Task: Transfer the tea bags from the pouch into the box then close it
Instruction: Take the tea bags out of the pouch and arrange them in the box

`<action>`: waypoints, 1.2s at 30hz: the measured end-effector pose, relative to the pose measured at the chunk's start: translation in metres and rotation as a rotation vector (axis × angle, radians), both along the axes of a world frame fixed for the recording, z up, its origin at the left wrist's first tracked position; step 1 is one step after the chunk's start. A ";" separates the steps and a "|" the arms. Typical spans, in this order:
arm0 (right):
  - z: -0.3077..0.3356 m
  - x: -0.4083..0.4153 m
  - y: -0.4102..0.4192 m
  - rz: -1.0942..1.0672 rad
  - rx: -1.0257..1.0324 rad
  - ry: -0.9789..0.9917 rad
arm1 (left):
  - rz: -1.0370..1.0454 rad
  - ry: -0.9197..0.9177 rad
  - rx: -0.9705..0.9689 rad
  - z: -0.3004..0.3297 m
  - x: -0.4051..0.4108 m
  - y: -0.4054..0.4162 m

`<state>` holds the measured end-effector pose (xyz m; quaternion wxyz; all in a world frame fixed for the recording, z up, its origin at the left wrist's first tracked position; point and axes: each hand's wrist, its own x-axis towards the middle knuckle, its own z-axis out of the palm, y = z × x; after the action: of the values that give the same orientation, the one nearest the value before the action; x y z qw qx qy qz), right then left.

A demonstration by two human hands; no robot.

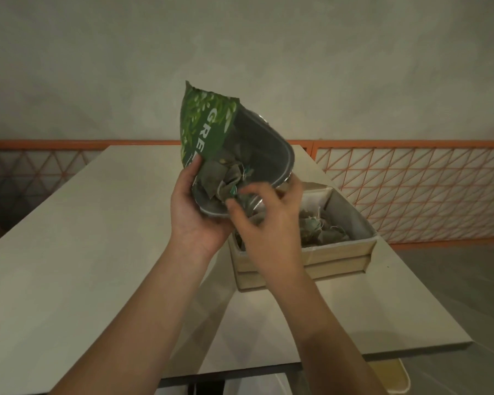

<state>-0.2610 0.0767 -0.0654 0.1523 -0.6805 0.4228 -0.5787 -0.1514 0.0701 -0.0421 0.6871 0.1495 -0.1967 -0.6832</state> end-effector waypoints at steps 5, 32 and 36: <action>0.012 0.010 0.004 -0.102 0.299 0.214 | 0.035 -0.002 -0.017 -0.005 -0.007 0.001; 0.002 -0.086 -0.022 -0.018 0.315 -0.018 | -0.009 0.027 -0.029 -0.014 0.010 -0.007; -0.011 -0.079 -0.019 -0.012 0.187 0.285 | -0.013 0.014 -0.007 -0.016 0.008 -0.007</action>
<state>-0.3405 0.0579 -0.0764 0.1499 -0.7360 0.4965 -0.4352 -0.1430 0.0626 -0.0585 0.6847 0.1410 -0.1953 -0.6879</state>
